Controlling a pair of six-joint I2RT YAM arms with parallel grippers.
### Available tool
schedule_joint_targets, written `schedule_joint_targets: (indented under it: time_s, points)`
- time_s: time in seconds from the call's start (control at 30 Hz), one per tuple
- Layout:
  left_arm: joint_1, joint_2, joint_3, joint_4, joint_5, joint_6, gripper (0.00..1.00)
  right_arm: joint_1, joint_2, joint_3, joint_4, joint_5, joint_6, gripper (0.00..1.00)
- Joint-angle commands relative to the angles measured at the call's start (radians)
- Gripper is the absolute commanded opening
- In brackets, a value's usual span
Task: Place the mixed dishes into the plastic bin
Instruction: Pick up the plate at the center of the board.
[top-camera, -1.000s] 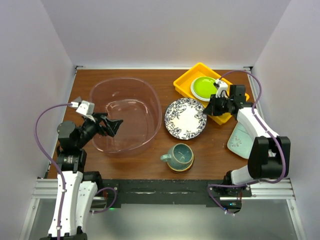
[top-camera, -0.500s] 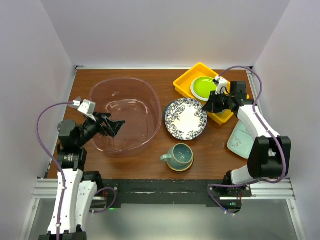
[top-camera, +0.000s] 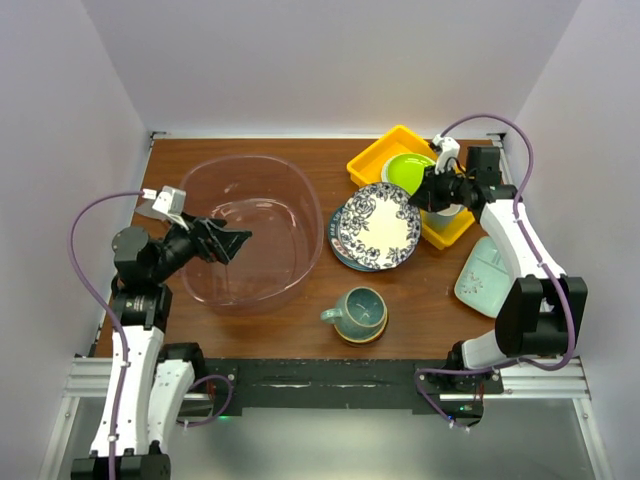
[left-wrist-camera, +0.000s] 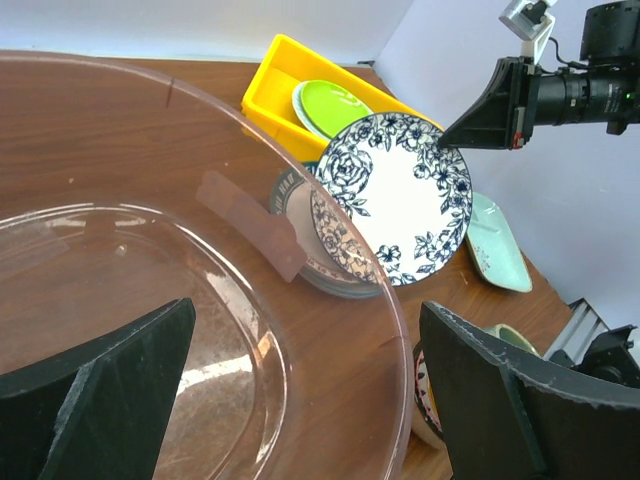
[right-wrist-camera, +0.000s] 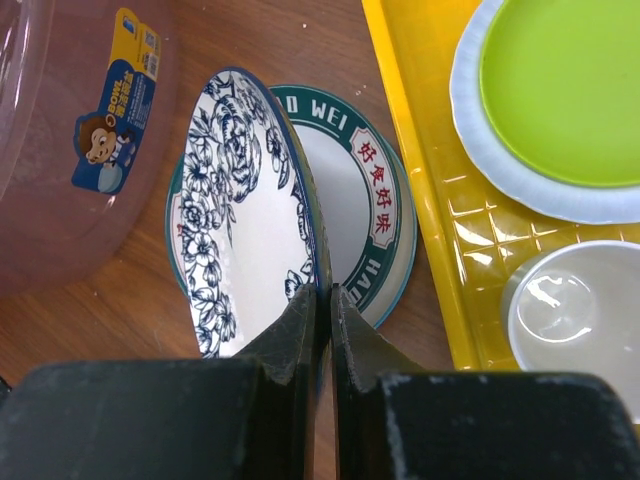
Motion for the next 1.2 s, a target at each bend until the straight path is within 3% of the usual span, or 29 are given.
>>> schedule_joint_targets:
  time_s: [0.0, 0.8, 1.17]
  points:
    - [-0.002, 0.013, 0.065, 0.043, 0.031, -0.042, 1.00, 0.006, -0.037, 0.079, 0.018, -0.040, -0.012, 0.00]
    - [-0.057, 0.148, 0.155, 0.054, 0.011, -0.034, 1.00, 0.105, -0.037, 0.216, -0.067, 0.050, -0.080, 0.00]
    - [-0.200, 0.257, 0.214, 0.057, -0.072, 0.012, 1.00, 0.119, -0.028, 0.260, -0.089, 0.052, -0.084, 0.00]
